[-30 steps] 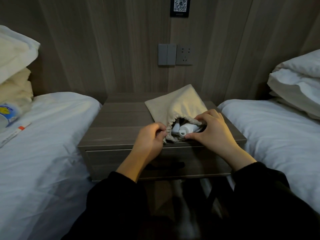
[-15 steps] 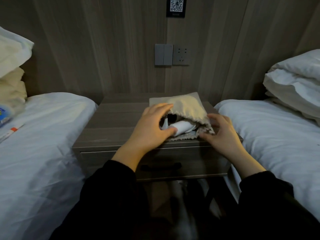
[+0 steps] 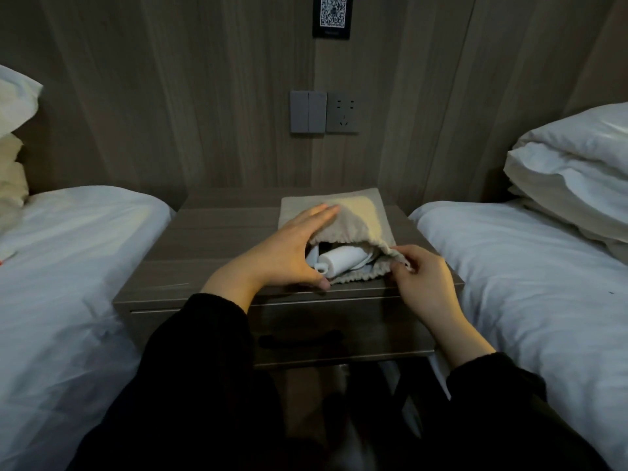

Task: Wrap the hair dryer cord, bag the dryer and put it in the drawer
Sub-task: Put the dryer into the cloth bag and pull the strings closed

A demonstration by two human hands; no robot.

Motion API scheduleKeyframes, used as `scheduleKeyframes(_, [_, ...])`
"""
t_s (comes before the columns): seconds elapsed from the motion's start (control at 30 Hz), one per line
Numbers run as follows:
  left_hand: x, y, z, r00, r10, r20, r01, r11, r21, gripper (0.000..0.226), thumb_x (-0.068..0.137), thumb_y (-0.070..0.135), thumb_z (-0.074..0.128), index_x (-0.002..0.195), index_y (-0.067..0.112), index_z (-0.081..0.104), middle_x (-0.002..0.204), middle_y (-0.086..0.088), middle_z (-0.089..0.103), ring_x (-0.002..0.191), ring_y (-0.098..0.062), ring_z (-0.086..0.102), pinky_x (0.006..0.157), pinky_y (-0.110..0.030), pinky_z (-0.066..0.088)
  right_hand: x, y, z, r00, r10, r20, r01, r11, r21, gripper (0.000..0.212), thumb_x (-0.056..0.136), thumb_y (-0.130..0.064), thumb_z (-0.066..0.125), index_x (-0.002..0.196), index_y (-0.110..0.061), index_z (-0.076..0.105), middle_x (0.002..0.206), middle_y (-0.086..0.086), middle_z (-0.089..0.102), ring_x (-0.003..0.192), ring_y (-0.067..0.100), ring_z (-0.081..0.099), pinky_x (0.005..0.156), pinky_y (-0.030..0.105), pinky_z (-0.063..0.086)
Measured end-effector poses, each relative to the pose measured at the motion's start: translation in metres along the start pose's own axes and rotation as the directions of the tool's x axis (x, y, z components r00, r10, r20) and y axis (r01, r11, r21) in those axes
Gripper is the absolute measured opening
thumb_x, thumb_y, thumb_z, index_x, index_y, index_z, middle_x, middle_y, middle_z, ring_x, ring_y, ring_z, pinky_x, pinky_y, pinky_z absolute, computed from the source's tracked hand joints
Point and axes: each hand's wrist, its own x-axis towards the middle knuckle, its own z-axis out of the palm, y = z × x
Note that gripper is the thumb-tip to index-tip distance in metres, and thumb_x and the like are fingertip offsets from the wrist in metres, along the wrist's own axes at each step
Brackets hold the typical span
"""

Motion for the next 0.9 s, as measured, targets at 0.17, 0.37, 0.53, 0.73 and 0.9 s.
scheduleKeyframes(0.17, [0.003,-0.001,-0.004,0.999,-0.017,0.051,0.014,0.998,0.067,0.122,0.061,0.031,0.085,0.147,0.036,-0.002,0.157,0.015,-0.008,0.143,-0.006,0.000,0.113,-0.024,0.008,0.003,-0.006,-0.002,0.984,0.051,0.173,-0.068,0.993,0.096,0.024,0.092,-0.015,0.049,0.112,-0.012,0.061,0.127,0.007,0.059,0.120,0.020,0.051,0.099,0.031,0.038])
scheduleKeyframes(0.37, [0.009,0.004,0.002,0.995,-0.024,-0.096,0.034,0.993,0.110,0.118,0.057,0.044,0.084,0.148,0.027,0.011,0.155,0.009,0.013,0.139,-0.010,0.019,0.107,-0.023,0.021,0.004,-0.007,-0.008,0.978,0.079,0.194,-0.117,0.975,0.189,0.019,0.093,-0.013,0.045,0.099,-0.015,0.063,0.087,-0.001,0.064,0.092,0.021,0.057,0.080,0.033,0.043])
scheduleKeyframes(0.53, [0.014,0.011,0.017,0.929,-0.055,-0.365,0.076,0.996,0.042,0.102,0.057,0.052,0.079,0.143,0.024,0.032,0.145,0.007,0.034,0.131,-0.011,0.035,0.107,-0.026,0.030,0.000,-0.015,-0.003,0.977,0.055,0.208,-0.097,0.975,0.198,0.015,0.089,-0.017,0.047,0.087,-0.013,0.061,0.088,0.013,0.067,0.090,0.029,0.061,0.083,0.041,0.047])
scheduleKeyframes(0.73, [0.013,0.016,0.031,0.775,-0.130,-0.618,0.097,0.991,-0.087,0.058,0.075,0.033,0.069,0.128,0.023,0.050,0.124,0.003,0.050,0.110,-0.018,0.052,0.084,-0.022,0.036,-0.002,-0.013,0.000,0.994,0.009,-0.112,0.009,0.987,0.162,0.017,0.091,-0.014,0.049,0.075,-0.019,0.052,0.070,-0.003,0.060,0.071,0.015,0.062,0.075,0.022,0.052])
scheduleKeyframes(0.9, [0.010,0.011,0.035,0.811,-0.075,-0.580,0.109,0.994,0.024,0.053,0.073,0.035,0.072,0.121,0.018,0.056,0.112,-0.003,0.056,0.101,-0.022,0.056,0.082,-0.034,0.045,-0.011,-0.012,-0.005,0.987,-0.101,-0.127,0.085,0.989,-0.123,0.006,0.086,-0.011,0.052,0.082,-0.012,0.056,0.068,0.002,0.056,0.069,0.024,0.055,0.058,0.031,0.029])
